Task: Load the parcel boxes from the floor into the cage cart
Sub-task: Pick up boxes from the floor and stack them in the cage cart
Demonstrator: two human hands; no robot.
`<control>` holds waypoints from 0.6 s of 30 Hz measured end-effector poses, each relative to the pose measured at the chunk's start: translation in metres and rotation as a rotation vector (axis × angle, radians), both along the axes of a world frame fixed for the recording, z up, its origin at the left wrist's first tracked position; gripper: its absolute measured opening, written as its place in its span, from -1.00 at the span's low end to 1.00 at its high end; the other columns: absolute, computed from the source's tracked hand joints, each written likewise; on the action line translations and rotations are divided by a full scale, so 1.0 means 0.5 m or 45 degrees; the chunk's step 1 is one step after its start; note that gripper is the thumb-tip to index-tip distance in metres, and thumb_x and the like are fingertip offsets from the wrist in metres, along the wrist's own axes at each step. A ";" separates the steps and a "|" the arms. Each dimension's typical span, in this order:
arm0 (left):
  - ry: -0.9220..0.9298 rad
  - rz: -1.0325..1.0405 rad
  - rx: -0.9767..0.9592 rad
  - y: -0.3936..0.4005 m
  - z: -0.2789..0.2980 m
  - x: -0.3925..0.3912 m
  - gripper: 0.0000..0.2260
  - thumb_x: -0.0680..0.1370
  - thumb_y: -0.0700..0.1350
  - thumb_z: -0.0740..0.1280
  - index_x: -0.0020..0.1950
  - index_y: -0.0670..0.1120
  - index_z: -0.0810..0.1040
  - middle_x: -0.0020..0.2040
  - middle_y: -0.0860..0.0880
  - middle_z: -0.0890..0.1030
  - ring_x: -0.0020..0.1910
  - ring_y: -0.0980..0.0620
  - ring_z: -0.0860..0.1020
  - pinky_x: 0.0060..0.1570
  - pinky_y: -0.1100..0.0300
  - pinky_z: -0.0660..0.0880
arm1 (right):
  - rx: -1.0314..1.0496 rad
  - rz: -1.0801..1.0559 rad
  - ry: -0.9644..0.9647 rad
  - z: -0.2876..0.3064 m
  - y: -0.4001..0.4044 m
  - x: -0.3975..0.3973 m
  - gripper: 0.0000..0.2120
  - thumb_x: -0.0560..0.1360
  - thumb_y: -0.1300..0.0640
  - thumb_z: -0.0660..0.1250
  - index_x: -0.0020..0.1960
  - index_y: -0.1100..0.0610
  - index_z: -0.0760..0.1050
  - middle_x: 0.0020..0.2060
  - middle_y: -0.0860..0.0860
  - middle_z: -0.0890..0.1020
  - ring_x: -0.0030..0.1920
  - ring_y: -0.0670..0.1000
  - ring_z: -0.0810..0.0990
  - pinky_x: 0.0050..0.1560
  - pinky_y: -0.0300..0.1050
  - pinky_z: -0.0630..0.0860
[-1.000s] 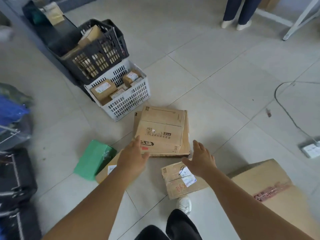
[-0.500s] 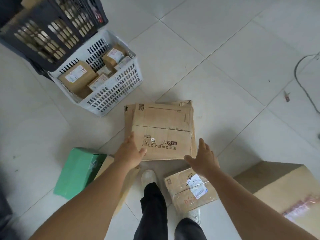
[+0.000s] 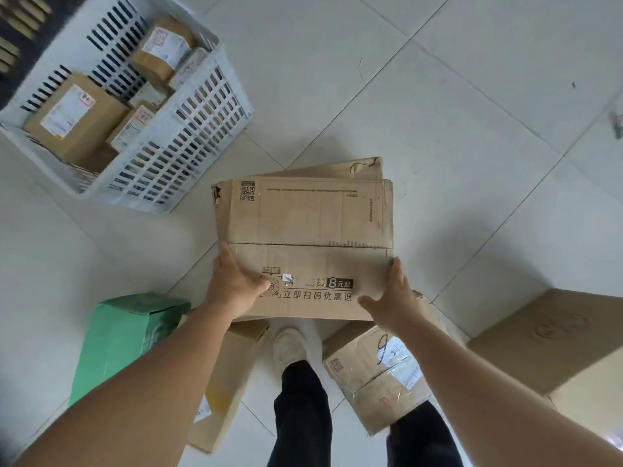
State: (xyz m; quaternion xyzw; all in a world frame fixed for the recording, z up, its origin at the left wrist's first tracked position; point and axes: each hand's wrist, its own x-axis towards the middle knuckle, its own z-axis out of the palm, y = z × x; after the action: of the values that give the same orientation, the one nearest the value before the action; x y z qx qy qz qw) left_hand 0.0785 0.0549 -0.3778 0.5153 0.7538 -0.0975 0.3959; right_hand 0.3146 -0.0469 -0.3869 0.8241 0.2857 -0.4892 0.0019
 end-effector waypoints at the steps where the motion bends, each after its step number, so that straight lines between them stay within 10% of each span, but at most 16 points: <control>1: 0.002 0.025 0.036 -0.004 -0.003 0.007 -0.05 0.34 -0.08 0.57 0.54 -0.10 0.02 0.45 -0.11 0.26 0.38 -0.15 0.36 0.36 -0.11 0.36 | 0.006 -0.022 0.018 -0.008 0.002 0.003 0.02 0.47 -0.01 0.43 0.59 0.03 -0.27 0.47 0.07 0.25 0.28 0.17 0.46 0.17 0.11 0.55; 7: -0.037 0.034 0.180 -0.048 0.009 0.114 -0.01 0.36 -0.07 0.56 0.58 -0.04 -0.04 0.48 -0.07 0.20 0.42 -0.07 0.32 0.40 0.01 0.32 | 0.144 -0.133 0.014 -0.003 -0.021 0.109 -0.08 0.47 0.06 0.44 0.58 0.03 -0.12 0.41 0.04 0.31 -0.03 0.00 0.41 -0.36 -0.20 0.37; 18: -0.290 -0.315 0.316 -0.050 0.038 0.541 -0.03 0.43 -0.08 0.51 0.59 -0.05 -0.12 0.53 -0.08 0.15 0.49 -0.05 0.22 0.42 0.12 0.22 | 0.192 -0.533 -0.209 0.060 -0.124 0.468 -0.20 0.50 0.12 0.39 0.56 0.08 -0.03 0.39 0.14 0.32 0.28 0.22 0.43 0.14 0.11 0.43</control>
State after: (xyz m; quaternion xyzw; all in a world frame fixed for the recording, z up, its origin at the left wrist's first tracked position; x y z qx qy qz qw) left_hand 0.3489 0.0300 -0.3589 0.6564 0.6414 0.0069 0.3970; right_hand 0.5487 -0.1087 -0.3571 0.9002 0.1430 -0.3875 -0.1378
